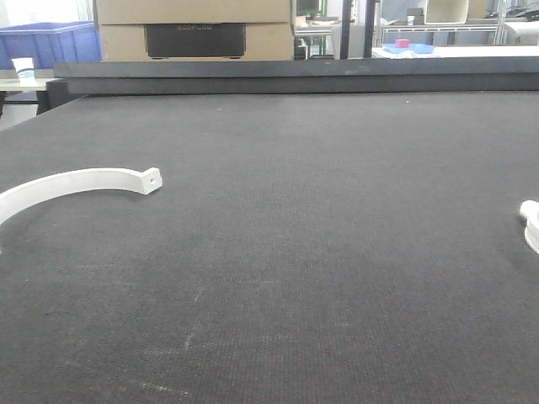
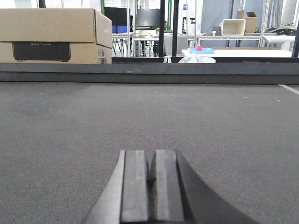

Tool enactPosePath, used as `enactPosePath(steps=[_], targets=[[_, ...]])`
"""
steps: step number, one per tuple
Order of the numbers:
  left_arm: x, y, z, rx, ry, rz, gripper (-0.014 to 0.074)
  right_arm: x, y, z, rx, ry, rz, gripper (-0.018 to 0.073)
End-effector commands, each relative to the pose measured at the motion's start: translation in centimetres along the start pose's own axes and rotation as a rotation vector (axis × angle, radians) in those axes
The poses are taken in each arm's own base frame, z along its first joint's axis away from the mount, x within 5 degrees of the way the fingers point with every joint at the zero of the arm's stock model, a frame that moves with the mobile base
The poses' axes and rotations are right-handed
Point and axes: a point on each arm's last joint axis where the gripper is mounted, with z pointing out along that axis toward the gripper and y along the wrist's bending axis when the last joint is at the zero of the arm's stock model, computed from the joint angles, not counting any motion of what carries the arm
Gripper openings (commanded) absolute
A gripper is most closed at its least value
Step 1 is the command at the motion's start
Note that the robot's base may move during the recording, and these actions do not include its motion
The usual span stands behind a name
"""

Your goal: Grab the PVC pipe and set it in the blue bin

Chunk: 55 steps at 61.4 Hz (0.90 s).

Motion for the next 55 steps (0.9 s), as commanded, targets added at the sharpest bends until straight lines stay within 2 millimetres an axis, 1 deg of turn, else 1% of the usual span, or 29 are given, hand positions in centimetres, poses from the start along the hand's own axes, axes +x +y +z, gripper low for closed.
enactPosePath(steps=[1,55], targets=[[-0.28,0.00,-0.05,0.001,-0.026,0.003,-0.0111,-0.12,-0.01,-0.03,0.001,-0.014,-0.010,-0.0167],[-0.28,0.00,-0.05,0.001,-0.026,0.020,-0.0111,-0.12,-0.01,-0.03,0.001,-0.014,-0.010,-0.0167]])
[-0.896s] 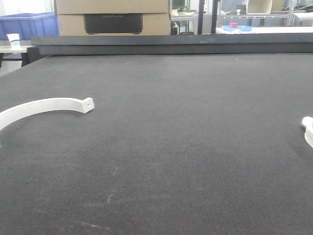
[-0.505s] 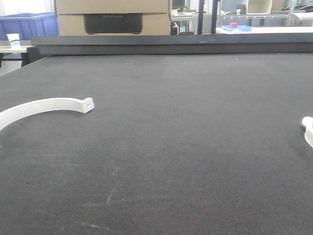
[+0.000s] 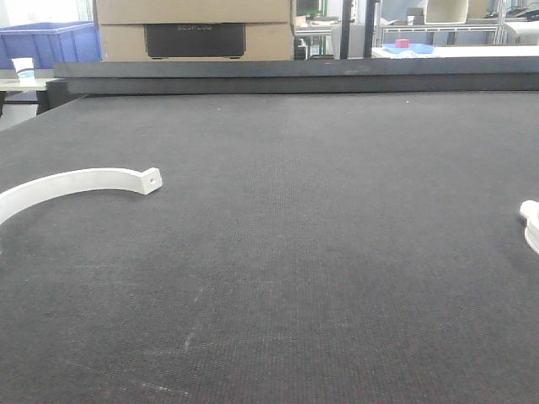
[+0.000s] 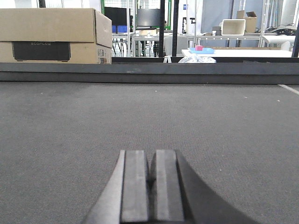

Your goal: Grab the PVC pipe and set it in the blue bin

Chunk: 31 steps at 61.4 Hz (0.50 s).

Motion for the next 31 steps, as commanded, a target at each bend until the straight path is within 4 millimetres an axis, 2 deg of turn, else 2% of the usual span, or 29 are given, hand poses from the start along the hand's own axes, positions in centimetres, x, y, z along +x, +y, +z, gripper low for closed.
enactPosePath(steps=[1,18,31], targets=[[-0.3,0.0,-0.1,0.001,-0.026,0.015,-0.0111,-0.1,0.0,0.0,0.001,-0.014,-0.010,-0.0167],[-0.3,0.0,-0.1,0.001,-0.031,0.015,-0.0111,-0.4,0.0,0.0,0.001,-0.043,-0.010,-0.0167],[-0.8,0.0,-0.1,0.000,-0.083,0.015,-0.0111,-1.9,0.0,-0.2,0.001,-0.207,0.029,-0.0167]])
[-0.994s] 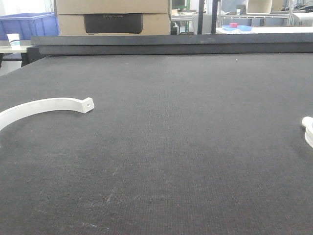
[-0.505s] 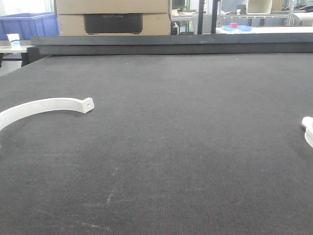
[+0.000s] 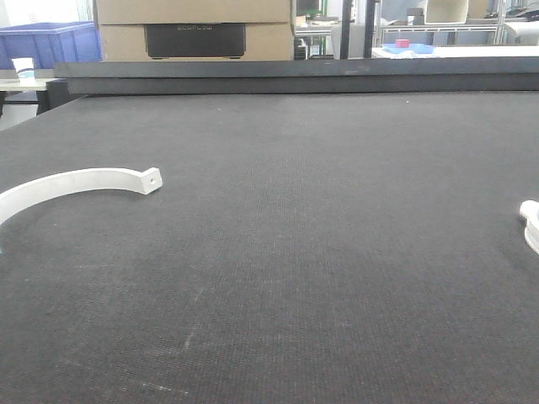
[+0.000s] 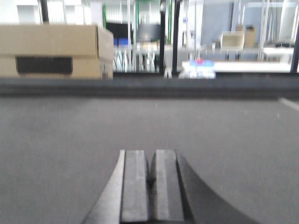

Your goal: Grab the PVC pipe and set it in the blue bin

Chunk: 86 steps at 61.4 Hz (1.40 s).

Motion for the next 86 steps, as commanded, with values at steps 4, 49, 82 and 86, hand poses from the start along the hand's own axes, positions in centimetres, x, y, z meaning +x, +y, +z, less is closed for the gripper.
enactPosePath(steps=[4,49,82,86], targets=[[-0.8,0.0,-0.1,0.000,-0.088,0.001,-0.0111,-1.7,-0.1,-0.2,0.008,-0.191,0.059,-0.0167],[-15.5,0.7,-0.2,0.001,-0.238,-0.062,-0.0111,-16.6,1.1,-1.5,-0.037,-0.271,0.059,-0.0167],[-17.8,0.3,11.7,0.059,0.602,-0.094,-0.0111,-15.6,1.6,10.1,-0.026,0.532,0.055,-0.0167],[-17.0,0.2,13.1,0.066,0.703,-0.098,-0.0111,-14.0,1.6,11.6,-0.021,0.648,0.057,-0.0167]])
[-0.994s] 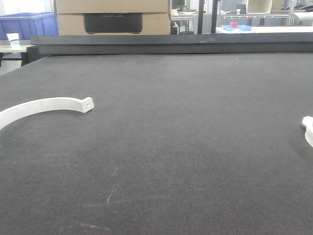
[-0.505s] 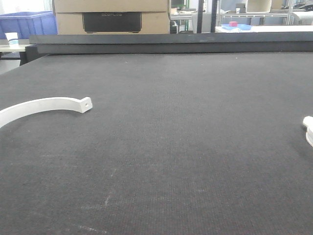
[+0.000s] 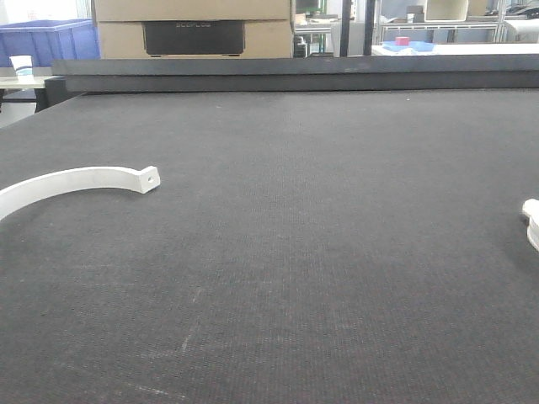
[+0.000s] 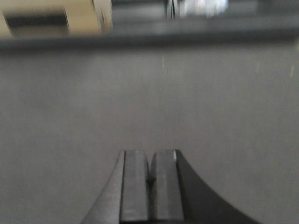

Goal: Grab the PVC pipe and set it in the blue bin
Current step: 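Move left and right grippers down toward the two white pipe arcs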

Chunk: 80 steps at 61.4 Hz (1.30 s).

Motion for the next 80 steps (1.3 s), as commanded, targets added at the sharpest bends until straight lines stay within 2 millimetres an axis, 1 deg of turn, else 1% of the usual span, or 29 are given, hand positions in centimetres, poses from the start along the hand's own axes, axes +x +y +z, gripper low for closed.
enactPosePath(steps=[1,6,11,16,21,25,33,38,47,52,56,63,74,80], targets=[[-0.1,-0.1,2.0,0.018,0.138,-0.019,-0.0111,0.7,-0.2,2.7,0.012,0.149,0.002,-0.0167],[0.0,-0.2,4.2,0.037,0.218,-0.045,-0.0111,1.7,-0.5,5.1,0.024,0.292,0.004,-0.0167],[0.3,-0.5,5.9,0.071,0.275,-0.089,-0.0111,3.0,-0.7,7.2,0.033,0.450,0.012,-0.0167],[0.6,-0.8,7.2,0.096,0.314,-0.125,-0.0111,4.3,-1.0,8.9,0.040,0.586,0.019,-0.0167],[0.9,-0.8,8.3,0.099,0.353,-0.135,-0.0111,5.1,-1.2,10.4,0.046,0.658,0.024,-0.0167],[1.1,-0.8,8.8,0.107,0.376,-0.148,-0.0111,5.7,-1.3,11.7,0.050,0.696,0.028,-0.0167],[1.4,-1.0,9.4,0.122,0.415,-0.167,-0.0111,6.8,-1.4,13.5,0.050,0.767,0.048,-0.0167],[1.5,-1.0,9.4,0.122,0.417,-0.168,-0.0111,7.5,-1.3,14.7,0.035,0.810,0.091,-0.0167],[1.5,-1.0,9.4,0.123,0.421,-0.168,-0.0111,8.9,-1.5,16.3,0.041,0.914,0.103,-0.0167],[1.5,-1.0,9.4,0.123,0.425,-0.168,-0.0111,8.9,-1.5,16.7,0.041,0.968,0.105,-0.0150],[1.5,-1.0,9.4,0.123,0.425,-0.168,-0.0111,8.6,-1.6,17.1,0.063,0.985,0.127,-0.0150],[1.5,-1.0,9.4,0.123,0.422,-0.168,-0.0111,7.4,-1.3,17.7,0.098,0.959,0.135,-0.0150],[1.4,-1.0,9.4,0.122,0.417,-0.168,-0.0111,6.4,0.9,19.1,0.113,0.925,0.073,-0.0150],[1.4,-1.0,9.4,0.122,0.417,-0.168,-0.0111,6.2,1.7,20.5,0.095,0.922,0.103,-0.0150]])
